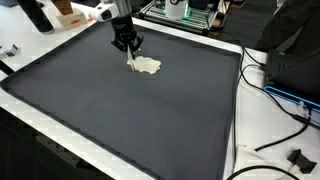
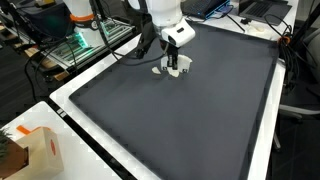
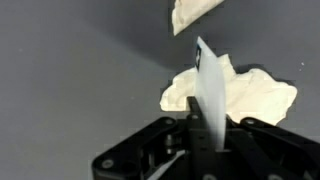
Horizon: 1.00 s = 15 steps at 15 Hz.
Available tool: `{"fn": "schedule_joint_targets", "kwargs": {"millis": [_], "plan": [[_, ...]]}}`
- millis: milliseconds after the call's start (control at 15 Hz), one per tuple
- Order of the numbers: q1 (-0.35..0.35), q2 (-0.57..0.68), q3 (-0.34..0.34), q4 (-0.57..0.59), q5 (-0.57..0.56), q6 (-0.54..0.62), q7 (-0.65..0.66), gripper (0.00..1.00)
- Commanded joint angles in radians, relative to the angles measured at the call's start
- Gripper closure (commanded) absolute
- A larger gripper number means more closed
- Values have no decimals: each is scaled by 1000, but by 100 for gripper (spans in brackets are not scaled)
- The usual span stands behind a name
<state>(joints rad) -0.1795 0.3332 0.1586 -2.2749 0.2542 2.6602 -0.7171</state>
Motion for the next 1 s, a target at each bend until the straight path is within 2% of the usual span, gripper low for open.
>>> {"fn": "schedule_joint_targets", "kwargs": {"millis": [0,333,933], "plan": [[-30,58,38,-18,62,88,-91,99],[-8,84,26,29,30,65,-86,99],[88,180,-33,203,-162,-57,96,99]]}}
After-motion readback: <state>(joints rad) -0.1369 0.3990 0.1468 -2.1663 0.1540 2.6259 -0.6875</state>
